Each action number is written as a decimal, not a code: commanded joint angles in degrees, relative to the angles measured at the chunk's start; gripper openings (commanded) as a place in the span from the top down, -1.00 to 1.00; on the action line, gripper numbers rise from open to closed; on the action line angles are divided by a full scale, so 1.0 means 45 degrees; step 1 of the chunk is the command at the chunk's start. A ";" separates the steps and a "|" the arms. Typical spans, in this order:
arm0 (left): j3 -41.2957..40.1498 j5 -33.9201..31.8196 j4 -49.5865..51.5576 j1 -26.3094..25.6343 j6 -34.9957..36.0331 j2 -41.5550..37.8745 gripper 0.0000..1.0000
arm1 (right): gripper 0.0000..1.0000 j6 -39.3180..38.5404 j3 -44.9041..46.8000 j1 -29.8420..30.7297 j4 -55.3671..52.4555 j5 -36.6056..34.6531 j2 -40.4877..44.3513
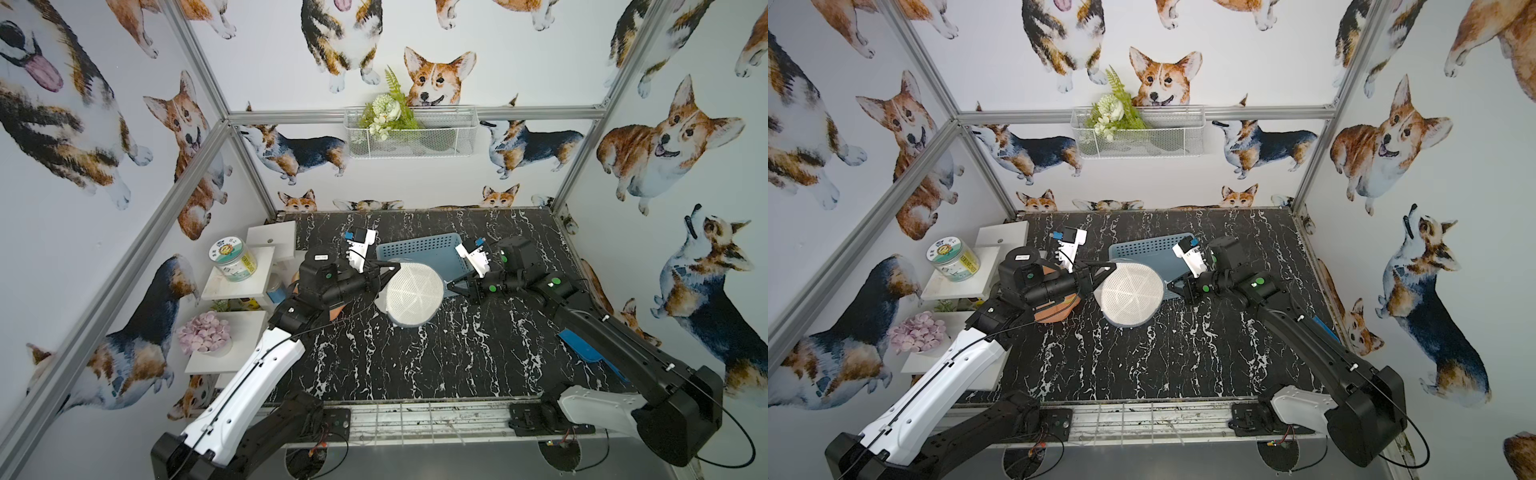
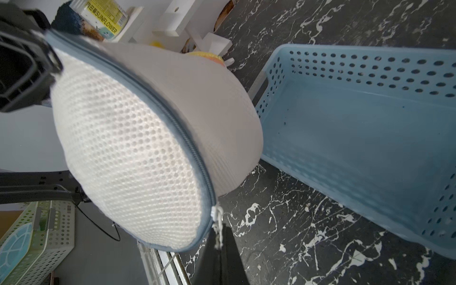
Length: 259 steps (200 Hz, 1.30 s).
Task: Turn the laundry bag inside out
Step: Zip the zipper on the laundry bag.
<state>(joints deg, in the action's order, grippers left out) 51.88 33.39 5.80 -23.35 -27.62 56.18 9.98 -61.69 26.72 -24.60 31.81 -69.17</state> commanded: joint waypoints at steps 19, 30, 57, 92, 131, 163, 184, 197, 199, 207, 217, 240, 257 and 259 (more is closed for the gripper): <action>-0.0708 0.0938 0.0877 -0.0620 -0.0460 0.0148 1.00 | 1.00 -0.0966 -0.1508 -0.0020 0.1127 -0.0473 -0.1191; -0.0915 0.1144 0.1237 -0.0708 -0.0428 -0.0051 0.65 | 1.00 -0.1235 -0.1915 -0.0019 0.1082 -0.0356 -0.1526; -0.0209 0.0015 0.3495 -0.0709 0.0429 -0.0030 -0.35 | 1.00 -0.1968 -0.2795 0.0012 0.0470 0.0234 -0.2052; -0.0044 -0.5476 0.3698 -0.0709 0.0444 -0.1669 -0.70 | 1.00 -0.3102 -0.3446 0.0382 -0.0996 0.0262 -0.2468; -0.0398 -0.4496 0.0104 -0.0654 0.0984 -0.1768 -0.84 | 1.00 -0.3855 -0.3777 0.0946 -0.1862 0.0195 -0.2726; 0.0068 -0.1547 -0.2655 -0.0131 -0.0112 0.0665 -0.85 | 1.00 -0.4563 -0.4102 0.1179 -0.2492 0.0722 -0.2810; -0.0063 0.0832 -0.5663 0.0661 -0.1790 0.1948 -0.85 | 1.00 -0.4961 -0.4123 0.1245 -0.2754 0.1239 -0.2668; 0.0093 0.2050 -0.7016 0.0794 -0.2433 0.2840 -0.85 | 1.00 -0.5150 -0.4067 0.1251 -0.2795 0.1523 -0.2572; 0.0147 0.2131 -0.7106 0.0795 -0.2490 0.2962 -0.85 | 1.00 -0.5172 -0.4055 0.1255 -0.2805 0.1578 -0.2553; 0.0229 0.2581 -0.7751 0.0757 -0.2873 0.3437 -0.85 | 1.00 -0.5243 -0.3992 0.1250 -0.2762 0.1615 -0.2502; 0.0241 0.3342 -0.8823 0.0691 -0.3508 0.4035 -0.83 | 1.00 -0.5186 -0.3891 0.1259 -0.2604 0.1461 -0.2425; 0.0244 0.4352 -0.9319 0.0292 -0.4015 0.4919 -0.58 | 1.00 -0.5053 -0.3869 0.1157 -0.2423 0.1256 -0.2555; 0.0225 0.4692 -0.8059 -0.0169 -0.3135 0.4911 -0.40 | 1.00 -0.4718 -0.3794 0.0860 -0.2018 0.1202 -0.2558; 0.0228 0.4705 -0.7855 -0.0203 -0.2963 0.4891 -0.39 | 1.00 -0.4683 -0.3777 0.0825 -0.1976 0.1219 -0.2544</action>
<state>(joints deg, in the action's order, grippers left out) 52.42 47.46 -29.04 -22.31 -42.39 78.19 -12.27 -78.96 31.81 -36.16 36.97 -80.68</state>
